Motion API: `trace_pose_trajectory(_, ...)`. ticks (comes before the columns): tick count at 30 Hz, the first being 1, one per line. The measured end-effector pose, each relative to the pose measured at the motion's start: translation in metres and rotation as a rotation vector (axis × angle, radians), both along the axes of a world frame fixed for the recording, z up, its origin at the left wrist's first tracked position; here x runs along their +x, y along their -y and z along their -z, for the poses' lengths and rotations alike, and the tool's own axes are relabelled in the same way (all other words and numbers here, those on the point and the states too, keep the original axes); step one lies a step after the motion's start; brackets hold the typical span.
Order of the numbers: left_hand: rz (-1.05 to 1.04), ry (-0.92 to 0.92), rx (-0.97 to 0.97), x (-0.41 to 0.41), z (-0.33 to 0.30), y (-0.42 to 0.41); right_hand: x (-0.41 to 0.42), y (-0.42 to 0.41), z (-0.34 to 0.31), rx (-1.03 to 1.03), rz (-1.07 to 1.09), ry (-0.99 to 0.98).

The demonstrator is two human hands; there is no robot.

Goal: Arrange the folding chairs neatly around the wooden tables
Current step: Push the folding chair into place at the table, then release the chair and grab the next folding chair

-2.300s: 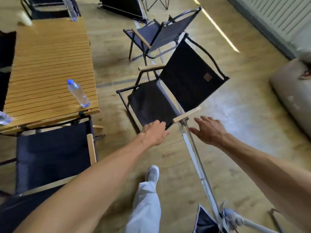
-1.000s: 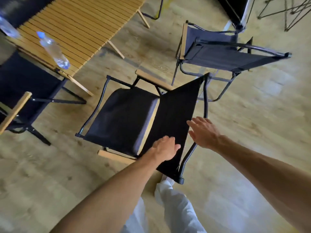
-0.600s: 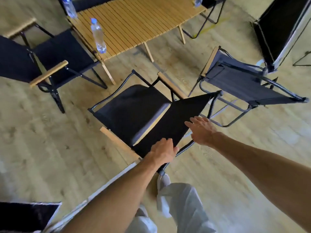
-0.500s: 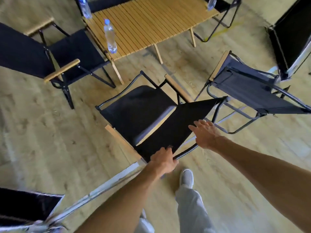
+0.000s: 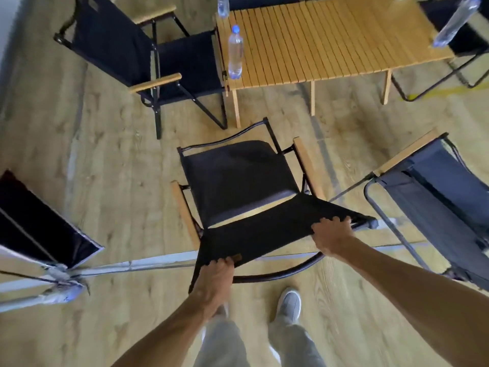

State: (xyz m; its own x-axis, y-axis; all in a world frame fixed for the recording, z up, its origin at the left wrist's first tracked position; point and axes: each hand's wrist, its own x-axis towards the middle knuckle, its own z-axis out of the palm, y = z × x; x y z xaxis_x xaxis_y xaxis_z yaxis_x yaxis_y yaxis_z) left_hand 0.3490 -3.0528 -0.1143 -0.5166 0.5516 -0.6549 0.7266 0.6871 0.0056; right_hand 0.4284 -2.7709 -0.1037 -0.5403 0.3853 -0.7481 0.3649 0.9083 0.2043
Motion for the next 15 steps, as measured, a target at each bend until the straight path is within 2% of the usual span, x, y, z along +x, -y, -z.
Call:
trace_pose_trajectory(10,0.063,-0.122,0.064,-0.06,-0.005,-0.066,-0.03,-0.048,0.002,0.032,0.112,-0.082)
trace_pose_trajectory(15,0.115,-0.107,0.1,-0.102,-0.007,-0.109,-0.039,-0.083,0.005,0.045,0.195,-0.129)
